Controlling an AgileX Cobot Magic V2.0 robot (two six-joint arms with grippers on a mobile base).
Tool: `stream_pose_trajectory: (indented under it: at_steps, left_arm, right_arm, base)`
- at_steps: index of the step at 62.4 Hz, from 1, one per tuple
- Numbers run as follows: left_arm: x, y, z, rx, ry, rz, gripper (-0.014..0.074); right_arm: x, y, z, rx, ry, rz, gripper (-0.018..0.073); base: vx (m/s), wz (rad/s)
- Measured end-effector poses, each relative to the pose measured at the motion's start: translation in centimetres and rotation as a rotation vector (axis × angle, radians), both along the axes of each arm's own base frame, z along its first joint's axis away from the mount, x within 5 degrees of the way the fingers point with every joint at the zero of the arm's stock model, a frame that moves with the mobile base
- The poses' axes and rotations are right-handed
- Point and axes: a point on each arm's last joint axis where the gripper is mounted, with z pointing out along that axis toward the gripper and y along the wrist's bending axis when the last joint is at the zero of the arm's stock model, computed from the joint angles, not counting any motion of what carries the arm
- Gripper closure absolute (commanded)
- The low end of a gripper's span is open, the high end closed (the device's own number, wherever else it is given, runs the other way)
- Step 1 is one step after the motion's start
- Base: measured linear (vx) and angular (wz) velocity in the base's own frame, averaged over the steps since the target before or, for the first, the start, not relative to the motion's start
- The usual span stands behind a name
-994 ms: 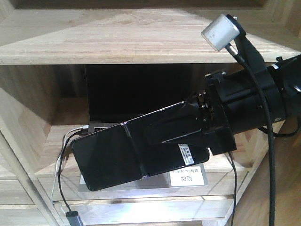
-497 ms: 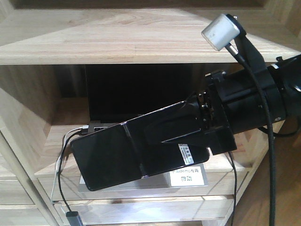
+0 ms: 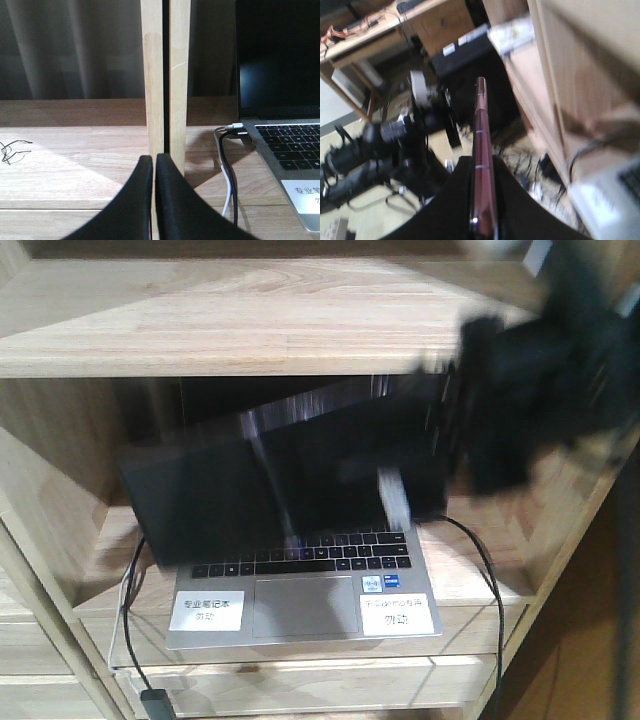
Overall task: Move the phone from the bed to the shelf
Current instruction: 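Lay the phone on the upper shelf and open the right gripper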
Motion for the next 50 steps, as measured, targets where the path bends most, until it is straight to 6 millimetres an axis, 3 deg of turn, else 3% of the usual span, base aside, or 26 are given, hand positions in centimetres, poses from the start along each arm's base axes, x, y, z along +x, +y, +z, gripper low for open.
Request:
stream_pose_trajectory:
  at_steps: [9,23,38,50]
  left_arm:
    - [0.0,0.0,0.0,0.0,0.0,0.0,0.0595]
    - [0.0,0.0,0.0,0.0,0.0,0.0,0.0595]
    - [0.0,0.0,0.0,0.0,0.0,0.0,0.0595]
    - [0.0,0.0,0.0,0.0,0.0,0.0,0.0595]
  right_arm:
    - [0.4,0.3,3.5,0.056,-0.077,0.001,0.0561]
    - [4.1,1.5,6.3,0.116,-0.166,-0.036,0.0561]
    - [9.7,3.4,6.9,0.22,-0.19,-0.111,0.0561]
    - [13.5,6.1,5.7,0.308,-0.179,-0.177,0.0561]
  base:
    - [0.0,0.0]
    - [0.0,0.0]
    - [0.0,0.0]
    - [0.0,0.0]
